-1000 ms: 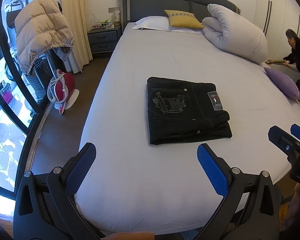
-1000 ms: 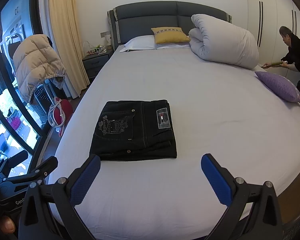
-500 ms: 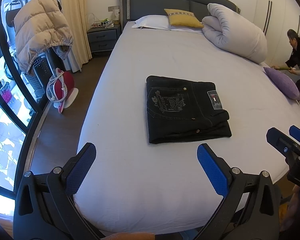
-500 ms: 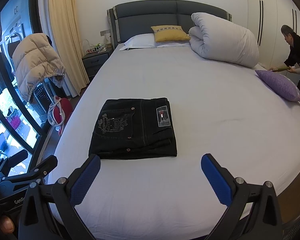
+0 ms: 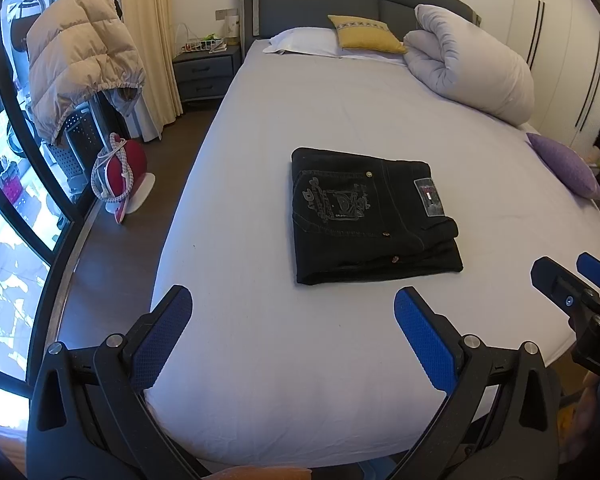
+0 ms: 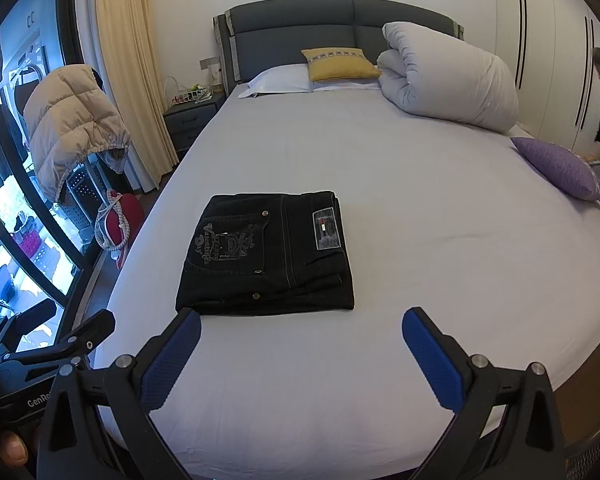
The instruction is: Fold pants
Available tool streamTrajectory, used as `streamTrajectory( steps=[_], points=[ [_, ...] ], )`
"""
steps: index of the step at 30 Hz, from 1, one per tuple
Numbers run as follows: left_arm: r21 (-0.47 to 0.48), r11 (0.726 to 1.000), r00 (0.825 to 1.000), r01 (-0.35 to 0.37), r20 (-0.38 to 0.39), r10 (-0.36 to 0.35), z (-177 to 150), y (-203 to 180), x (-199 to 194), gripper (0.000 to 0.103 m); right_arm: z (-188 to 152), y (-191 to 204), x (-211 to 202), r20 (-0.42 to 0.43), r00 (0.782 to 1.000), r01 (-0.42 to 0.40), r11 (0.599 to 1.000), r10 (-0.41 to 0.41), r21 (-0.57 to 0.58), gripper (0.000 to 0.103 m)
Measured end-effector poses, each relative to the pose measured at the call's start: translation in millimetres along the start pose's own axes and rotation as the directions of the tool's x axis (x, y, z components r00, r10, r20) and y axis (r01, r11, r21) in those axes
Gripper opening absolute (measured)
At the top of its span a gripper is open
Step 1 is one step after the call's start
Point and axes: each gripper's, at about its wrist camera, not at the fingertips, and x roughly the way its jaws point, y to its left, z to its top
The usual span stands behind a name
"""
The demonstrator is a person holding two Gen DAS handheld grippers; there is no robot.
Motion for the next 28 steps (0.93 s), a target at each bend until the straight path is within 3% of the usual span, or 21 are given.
streamTrajectory(
  steps=[28],
  points=[
    [0.045, 0.998, 0.999, -0.038, 0.035, 0.036, -2.2, -0.8, -1.0, 0.103, -5.2, -7.6, 5.7, -0.030, 1.000, -0.006, 1.000, 0.006, 0.010, 0.103]
  ],
)
